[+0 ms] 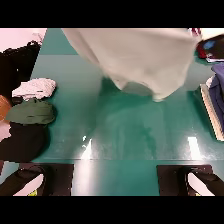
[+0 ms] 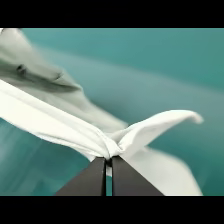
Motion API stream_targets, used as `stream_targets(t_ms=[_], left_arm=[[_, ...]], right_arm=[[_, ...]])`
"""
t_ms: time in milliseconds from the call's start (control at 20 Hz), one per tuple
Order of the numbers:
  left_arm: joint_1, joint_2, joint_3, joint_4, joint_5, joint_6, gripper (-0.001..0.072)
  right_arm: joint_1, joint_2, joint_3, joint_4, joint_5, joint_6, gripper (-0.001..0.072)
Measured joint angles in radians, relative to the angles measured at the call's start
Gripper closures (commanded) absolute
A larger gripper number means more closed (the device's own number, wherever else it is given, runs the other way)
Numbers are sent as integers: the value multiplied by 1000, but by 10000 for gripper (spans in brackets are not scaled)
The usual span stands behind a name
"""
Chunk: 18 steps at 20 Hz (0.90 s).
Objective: Fold the shirts.
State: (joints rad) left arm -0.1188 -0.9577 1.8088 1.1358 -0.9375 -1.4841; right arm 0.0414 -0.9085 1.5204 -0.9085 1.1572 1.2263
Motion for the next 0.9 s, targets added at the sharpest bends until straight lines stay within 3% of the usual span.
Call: stream_targets(t_ms=[400,650,900], left_arm=[[0,82,263,-158,32,82,684],[0,18,201,-119,14,110,683],[0,-207,68,-5,-89,66,682]], right_arm=[[-152,110,292,-5,68,6,695],[-227,-24,436,-2,275,98,695],[-93,-228,322,-100,373,154,695]])
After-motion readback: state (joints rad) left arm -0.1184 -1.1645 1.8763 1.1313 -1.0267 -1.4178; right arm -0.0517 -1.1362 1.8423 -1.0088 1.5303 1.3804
